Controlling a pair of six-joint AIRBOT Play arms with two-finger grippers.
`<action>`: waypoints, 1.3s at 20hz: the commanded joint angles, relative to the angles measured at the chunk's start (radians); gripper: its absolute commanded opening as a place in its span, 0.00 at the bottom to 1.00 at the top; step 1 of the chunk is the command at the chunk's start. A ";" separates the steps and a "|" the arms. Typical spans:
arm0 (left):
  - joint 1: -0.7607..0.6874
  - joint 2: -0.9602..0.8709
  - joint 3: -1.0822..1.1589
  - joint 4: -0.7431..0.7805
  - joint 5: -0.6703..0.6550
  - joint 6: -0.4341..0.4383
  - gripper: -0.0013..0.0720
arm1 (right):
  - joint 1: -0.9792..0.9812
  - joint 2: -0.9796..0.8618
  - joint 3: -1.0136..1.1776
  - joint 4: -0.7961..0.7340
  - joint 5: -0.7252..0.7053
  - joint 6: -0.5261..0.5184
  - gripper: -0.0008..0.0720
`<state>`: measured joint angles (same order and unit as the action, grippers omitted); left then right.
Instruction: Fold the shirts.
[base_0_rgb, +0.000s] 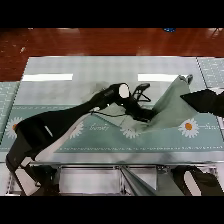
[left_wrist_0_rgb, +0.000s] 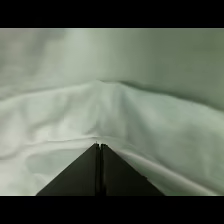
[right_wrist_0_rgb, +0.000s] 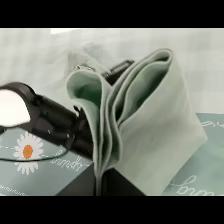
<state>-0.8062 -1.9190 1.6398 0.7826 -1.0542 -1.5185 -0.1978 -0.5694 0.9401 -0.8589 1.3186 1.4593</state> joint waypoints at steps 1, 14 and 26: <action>0.148 0.038 0.006 -0.012 -0.075 -0.013 0.05 | 0.000 0.005 -0.001 0.020 -0.020 0.016 0.04; 0.867 0.945 -0.577 0.153 -0.056 0.141 0.05 | 0.529 -0.695 0.227 0.281 -0.490 -0.066 0.04; 0.803 1.167 -1.027 0.107 0.097 0.100 0.05 | 0.717 -1.294 0.633 0.414 -0.542 -0.066 0.59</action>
<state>0.0116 -0.7525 0.6537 0.8944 -0.9909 -1.4174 0.4961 -1.7874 1.5311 -0.4816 0.7837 1.3945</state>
